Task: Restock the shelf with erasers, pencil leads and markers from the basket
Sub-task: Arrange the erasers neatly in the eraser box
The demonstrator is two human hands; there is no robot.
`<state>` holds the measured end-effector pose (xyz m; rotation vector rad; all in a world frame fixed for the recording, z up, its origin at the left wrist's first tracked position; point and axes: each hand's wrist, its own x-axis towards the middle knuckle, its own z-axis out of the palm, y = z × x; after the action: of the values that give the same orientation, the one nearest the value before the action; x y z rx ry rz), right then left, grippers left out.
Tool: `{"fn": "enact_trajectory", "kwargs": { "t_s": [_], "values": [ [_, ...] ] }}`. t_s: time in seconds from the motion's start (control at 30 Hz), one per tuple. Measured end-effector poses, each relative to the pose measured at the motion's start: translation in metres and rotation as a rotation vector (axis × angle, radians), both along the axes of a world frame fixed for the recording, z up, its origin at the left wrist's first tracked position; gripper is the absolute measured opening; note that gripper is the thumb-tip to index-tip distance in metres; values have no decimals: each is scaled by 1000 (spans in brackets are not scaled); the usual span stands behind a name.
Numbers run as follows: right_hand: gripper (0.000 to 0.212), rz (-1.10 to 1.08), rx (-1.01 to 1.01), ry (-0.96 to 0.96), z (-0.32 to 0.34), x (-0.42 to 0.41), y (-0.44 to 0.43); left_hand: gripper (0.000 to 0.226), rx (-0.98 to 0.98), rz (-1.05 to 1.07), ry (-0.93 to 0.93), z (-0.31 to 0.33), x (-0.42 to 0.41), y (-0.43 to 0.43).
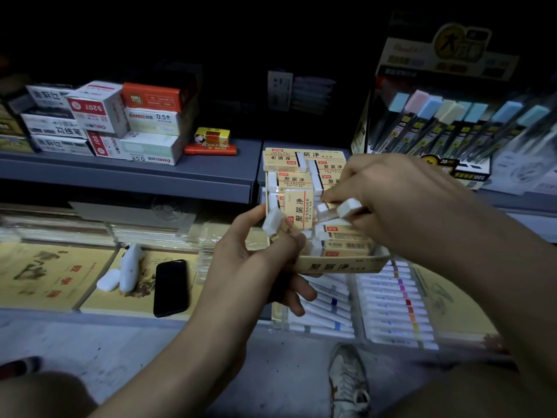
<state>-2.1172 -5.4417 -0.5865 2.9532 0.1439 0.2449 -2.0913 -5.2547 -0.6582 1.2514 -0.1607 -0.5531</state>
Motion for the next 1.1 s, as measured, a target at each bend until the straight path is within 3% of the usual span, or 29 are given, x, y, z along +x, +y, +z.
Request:
{"fn": "enact_trajectory", "kwargs": {
  "t_s": [0.27,0.57,0.8,0.9,1.1],
  "values": [
    [18,-29,61,29,-3,10,-5,38,-14,-17,-3,-2,0,1],
    [8,-82,62,-129,-17,6,-1,42,-35,-8,17,-1,1,0],
    [11,-69,400,-109,-17,4,-14,40,-27,-6,-4,0,-2,0],
    [4,-47,404,-121,-17,2,-14,40,-22,5,-5,0,-1,0],
    [26,12,379,-35,-14,5,-13,42,-4,-3,-14,0,0,0]
  ]
}}
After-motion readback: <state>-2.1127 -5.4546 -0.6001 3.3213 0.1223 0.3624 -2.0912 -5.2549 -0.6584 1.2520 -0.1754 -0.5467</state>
